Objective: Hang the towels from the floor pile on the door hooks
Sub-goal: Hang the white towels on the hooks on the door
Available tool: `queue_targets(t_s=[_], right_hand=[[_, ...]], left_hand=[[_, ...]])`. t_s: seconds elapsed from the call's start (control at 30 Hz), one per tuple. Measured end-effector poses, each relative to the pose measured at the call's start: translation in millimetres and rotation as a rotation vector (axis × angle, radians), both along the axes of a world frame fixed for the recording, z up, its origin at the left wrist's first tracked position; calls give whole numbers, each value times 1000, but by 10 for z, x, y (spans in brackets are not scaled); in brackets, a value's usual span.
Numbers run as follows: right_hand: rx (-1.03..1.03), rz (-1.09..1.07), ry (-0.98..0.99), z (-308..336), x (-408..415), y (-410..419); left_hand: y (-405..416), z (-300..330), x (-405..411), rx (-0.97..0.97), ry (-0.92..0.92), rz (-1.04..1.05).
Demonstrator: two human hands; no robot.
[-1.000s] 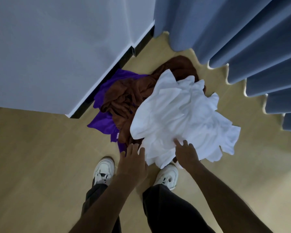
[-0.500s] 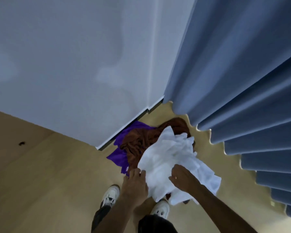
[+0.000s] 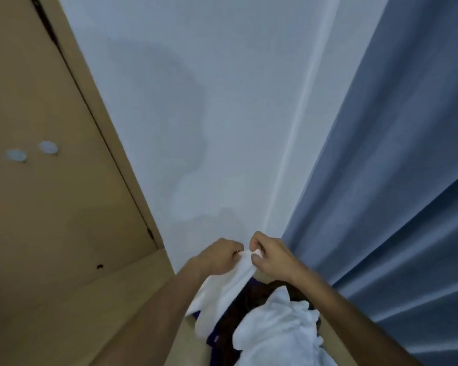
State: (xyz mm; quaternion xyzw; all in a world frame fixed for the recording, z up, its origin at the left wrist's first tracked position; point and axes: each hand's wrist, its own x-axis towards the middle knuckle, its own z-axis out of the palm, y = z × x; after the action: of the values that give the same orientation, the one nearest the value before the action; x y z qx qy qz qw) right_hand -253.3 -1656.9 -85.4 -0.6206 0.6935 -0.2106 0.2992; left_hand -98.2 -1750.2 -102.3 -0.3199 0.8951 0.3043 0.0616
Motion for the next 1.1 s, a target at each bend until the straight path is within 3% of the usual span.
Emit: queue_targets(t_s=[0.17,0.43,0.7,1.1], right_hand=[[-27,159,172,366,725,-426],[-247,270,94,1020,2376,-1051],[-162,312,-101,1297,3706,-1392],[-94,544,-133,1374,5270,-1815]], left_hand=[[-273,692,921,-116,101,153],[-493,1339,2478,-199,209,394],[-634,1501,3967,-211,328,543],[-582,1558,5575,-232,301,773]])
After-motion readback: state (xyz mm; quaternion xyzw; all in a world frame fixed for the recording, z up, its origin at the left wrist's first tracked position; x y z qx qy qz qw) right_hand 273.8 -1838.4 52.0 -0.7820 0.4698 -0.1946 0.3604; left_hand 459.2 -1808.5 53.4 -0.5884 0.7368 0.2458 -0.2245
